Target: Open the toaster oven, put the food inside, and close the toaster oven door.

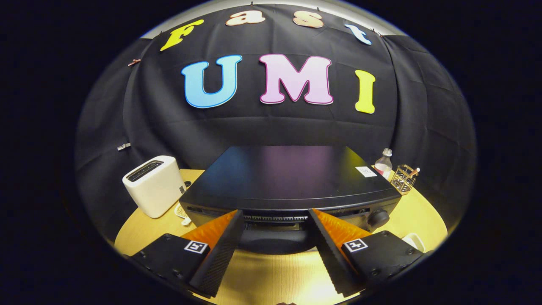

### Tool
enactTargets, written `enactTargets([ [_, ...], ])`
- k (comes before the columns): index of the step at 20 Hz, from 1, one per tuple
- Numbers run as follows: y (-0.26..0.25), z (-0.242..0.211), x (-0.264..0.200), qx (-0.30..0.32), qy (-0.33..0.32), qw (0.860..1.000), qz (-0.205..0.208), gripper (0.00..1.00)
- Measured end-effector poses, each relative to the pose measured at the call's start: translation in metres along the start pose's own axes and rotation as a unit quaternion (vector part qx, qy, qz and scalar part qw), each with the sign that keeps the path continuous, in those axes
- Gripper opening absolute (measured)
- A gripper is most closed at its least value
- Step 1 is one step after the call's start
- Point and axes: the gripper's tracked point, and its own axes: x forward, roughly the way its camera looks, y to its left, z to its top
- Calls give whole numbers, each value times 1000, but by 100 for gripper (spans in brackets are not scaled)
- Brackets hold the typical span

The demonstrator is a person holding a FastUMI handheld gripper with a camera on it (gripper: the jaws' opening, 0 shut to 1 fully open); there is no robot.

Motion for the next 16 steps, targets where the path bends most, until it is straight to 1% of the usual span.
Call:
enactTargets([
  [5,3,-20,-27,-1,-8,1000,5,100],
  [10,4,-47,-50,-10,4,1000,16,100],
  [13,4,-74,-59,-20,26,999,25,99],
  [15,6,-93,-71,-41,41,998,32,100],
  [16,6,-105,-76,-52,54,997,35,99],
])
